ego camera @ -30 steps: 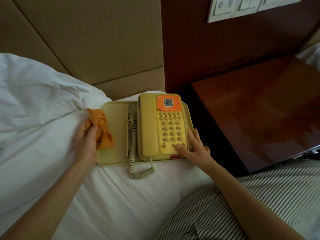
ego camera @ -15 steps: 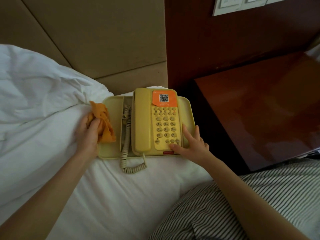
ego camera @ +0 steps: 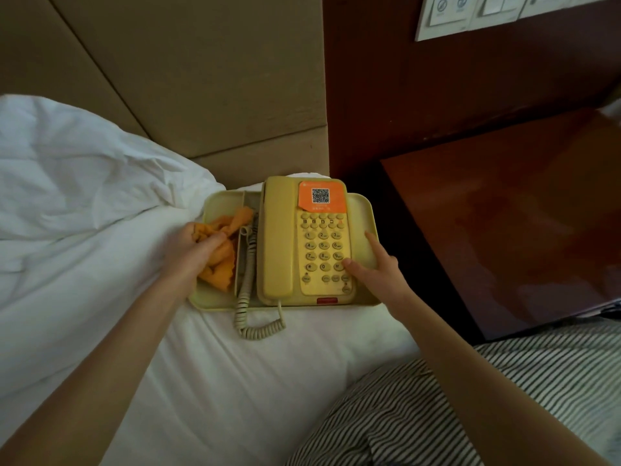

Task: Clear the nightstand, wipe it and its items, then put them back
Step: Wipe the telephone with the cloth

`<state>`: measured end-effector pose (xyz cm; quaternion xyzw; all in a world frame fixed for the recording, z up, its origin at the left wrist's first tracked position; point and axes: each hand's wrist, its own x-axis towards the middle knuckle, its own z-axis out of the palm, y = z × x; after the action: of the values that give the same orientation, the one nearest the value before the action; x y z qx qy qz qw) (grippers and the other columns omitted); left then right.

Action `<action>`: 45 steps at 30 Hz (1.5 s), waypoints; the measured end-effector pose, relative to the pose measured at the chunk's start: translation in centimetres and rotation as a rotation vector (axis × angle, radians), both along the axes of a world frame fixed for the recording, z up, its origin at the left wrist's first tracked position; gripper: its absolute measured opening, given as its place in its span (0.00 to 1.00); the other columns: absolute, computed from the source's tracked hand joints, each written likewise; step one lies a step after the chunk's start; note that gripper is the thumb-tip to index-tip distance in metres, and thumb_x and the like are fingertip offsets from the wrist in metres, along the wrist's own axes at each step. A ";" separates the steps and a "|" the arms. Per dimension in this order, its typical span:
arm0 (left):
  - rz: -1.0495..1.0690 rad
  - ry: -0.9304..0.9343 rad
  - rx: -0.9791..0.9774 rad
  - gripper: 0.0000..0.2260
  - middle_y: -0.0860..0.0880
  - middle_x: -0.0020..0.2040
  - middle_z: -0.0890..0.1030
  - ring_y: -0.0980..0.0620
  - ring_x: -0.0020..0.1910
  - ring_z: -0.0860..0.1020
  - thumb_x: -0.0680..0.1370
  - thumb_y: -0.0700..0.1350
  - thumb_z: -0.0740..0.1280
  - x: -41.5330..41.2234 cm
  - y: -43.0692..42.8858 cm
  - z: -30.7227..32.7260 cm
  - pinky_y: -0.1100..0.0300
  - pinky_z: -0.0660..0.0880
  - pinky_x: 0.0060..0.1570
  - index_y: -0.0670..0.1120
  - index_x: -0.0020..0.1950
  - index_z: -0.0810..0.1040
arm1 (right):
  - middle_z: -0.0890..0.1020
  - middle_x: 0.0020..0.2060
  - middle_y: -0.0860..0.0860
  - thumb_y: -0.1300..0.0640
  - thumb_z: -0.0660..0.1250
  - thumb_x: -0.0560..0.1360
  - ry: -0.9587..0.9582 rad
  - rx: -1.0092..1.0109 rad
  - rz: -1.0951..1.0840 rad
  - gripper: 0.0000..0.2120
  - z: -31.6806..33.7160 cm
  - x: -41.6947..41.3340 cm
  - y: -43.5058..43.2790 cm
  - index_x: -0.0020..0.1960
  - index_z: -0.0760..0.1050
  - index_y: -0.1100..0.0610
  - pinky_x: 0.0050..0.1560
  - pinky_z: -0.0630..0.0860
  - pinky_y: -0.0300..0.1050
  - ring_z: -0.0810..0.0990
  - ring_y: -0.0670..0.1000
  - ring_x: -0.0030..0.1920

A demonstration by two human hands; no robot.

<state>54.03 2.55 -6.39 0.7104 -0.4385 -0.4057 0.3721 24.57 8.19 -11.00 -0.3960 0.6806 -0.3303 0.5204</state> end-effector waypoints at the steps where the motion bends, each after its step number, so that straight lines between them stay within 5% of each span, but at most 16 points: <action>1: -0.013 0.024 0.015 0.06 0.48 0.40 0.77 0.49 0.36 0.75 0.75 0.46 0.67 -0.1 -0.1 0.1 0.60 0.69 0.31 0.45 0.45 0.74 | 0.63 0.65 0.55 0.47 0.72 0.70 -0.005 -0.015 0.006 0.41 0.1 -0.1 -0.1 0.75 0.52 0.38 0.63 0.72 0.59 0.70 0.58 0.62; 8: 0.072 -0.119 -0.039 0.07 0.51 0.39 0.76 0.51 0.39 0.74 0.76 0.46 0.66 -2.4 0.2 0.5 0.58 0.70 0.34 0.49 0.40 0.70 | 0.69 0.62 0.56 0.32 0.70 0.53 0.014 -0.078 0.007 0.49 0.7 -0.7 -1.2 0.69 0.48 0.26 0.56 0.76 0.61 0.75 0.59 0.59; 14: 0.154 -0.045 -0.043 0.08 0.49 0.38 0.76 0.49 0.40 0.75 0.76 0.44 0.67 -3.4 -0.2 0.4 0.58 0.70 0.34 0.48 0.39 0.70 | 0.66 0.61 0.55 0.40 0.73 0.63 0.053 -0.155 0.011 0.44 1.4 -1.6 -1.2 0.70 0.49 0.28 0.57 0.75 0.62 0.72 0.60 0.60; 22: 0.152 0.061 -0.033 0.07 0.47 0.35 0.75 0.46 0.38 0.73 0.75 0.44 0.66 -4.9 -0.2 0.4 0.59 0.68 0.30 0.46 0.39 0.71 | 0.71 0.62 0.52 0.27 0.71 0.52 0.078 -0.197 -0.042 0.48 0.5 -3.9 -1.7 0.67 0.51 0.23 0.53 0.77 0.62 0.76 0.57 0.59; 34: 0.108 0.229 0.042 0.03 0.45 0.37 0.76 0.48 0.37 0.75 0.75 0.43 0.66 -12.0 -3.9 0.8 0.57 0.72 0.34 0.45 0.43 0.74 | 0.70 0.61 0.50 0.28 0.67 0.53 0.213 -0.239 -0.188 0.41 2.3 -10.2 -2.5 0.60 0.49 0.17 0.52 0.76 0.63 0.77 0.56 0.57; 38: 0.093 0.295 0.071 0.07 0.45 0.34 0.75 0.48 0.35 0.74 0.75 0.40 0.66 -15.3 -5.1 0.8 0.56 0.71 0.35 0.45 0.38 0.71 | 0.69 0.62 0.51 0.34 0.70 0.60 0.267 -0.254 -0.215 0.40 3.1 -12.8 -2.7 0.65 0.51 0.22 0.55 0.75 0.62 0.75 0.56 0.59; 45: 0.100 0.323 0.058 0.08 0.47 0.34 0.75 0.48 0.36 0.74 0.75 0.40 0.66 -20.4 -7.9 1.4 0.59 0.71 0.34 0.46 0.37 0.72 | 0.72 0.64 0.49 0.27 0.71 0.53 0.195 -0.215 -0.319 0.39 2.8 -17.2 -4.1 0.58 0.54 0.17 0.56 0.76 0.61 0.77 0.55 0.59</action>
<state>33.63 -5.34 -5.00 0.6674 -0.3252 -0.5080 0.4367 7.35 4.07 -8.18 -0.3665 0.7427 -0.4394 0.3477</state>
